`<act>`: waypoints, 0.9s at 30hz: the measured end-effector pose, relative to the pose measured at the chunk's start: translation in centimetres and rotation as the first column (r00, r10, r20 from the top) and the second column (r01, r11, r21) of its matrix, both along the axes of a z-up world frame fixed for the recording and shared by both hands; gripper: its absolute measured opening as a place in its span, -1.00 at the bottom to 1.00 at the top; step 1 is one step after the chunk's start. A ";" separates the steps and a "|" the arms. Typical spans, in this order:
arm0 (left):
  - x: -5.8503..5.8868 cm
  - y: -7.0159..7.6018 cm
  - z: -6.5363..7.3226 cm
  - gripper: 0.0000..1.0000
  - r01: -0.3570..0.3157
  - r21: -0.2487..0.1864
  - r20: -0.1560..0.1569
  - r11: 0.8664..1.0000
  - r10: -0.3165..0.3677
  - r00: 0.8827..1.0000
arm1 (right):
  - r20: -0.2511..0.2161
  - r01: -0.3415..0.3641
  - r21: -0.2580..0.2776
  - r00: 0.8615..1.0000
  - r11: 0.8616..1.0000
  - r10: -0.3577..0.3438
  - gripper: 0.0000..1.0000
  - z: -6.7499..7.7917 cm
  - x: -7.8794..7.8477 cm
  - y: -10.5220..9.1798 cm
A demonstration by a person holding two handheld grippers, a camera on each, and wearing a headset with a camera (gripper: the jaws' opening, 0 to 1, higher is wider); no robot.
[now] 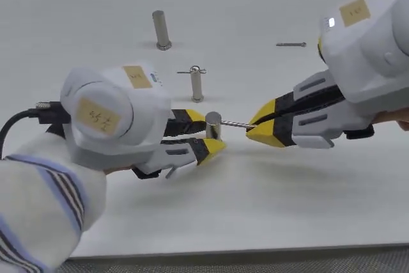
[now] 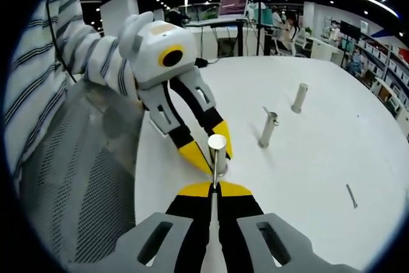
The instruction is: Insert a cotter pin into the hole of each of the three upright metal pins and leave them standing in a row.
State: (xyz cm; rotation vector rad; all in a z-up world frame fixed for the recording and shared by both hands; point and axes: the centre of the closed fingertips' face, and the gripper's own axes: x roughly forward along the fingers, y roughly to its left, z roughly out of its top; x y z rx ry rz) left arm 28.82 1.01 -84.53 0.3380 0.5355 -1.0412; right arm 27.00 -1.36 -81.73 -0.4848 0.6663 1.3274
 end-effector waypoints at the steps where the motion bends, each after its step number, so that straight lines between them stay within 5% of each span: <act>1: 0.0 0.0 -0.1 -0.68 0.005 -0.001 -0.003 1.000 -0.005 1.000 | 0.000 0.003 -0.002 1.000 1.000 -0.003 -0.93 0.0 0.0 0.0; 15: -0.2 0.1 -0.2 -0.77 0.006 -0.021 -0.013 1.000 -0.006 1.000 | -0.004 0.031 -0.001 1.000 1.000 -0.031 -0.93 -0.1 -0.3 0.5; 20: -0.2 0.1 -0.4 -0.77 -0.044 -0.034 -0.053 0.998 0.042 0.998 | 0.001 0.033 -0.001 0.999 0.999 -0.033 -0.93 -0.4 -0.1 1.2; 27: -0.2 0.2 -0.5 -0.76 -0.065 -0.032 -0.063 0.997 0.063 0.996 | 0.029 0.017 0.000 0.999 1.000 -0.017 -0.91 -0.6 0.2 2.1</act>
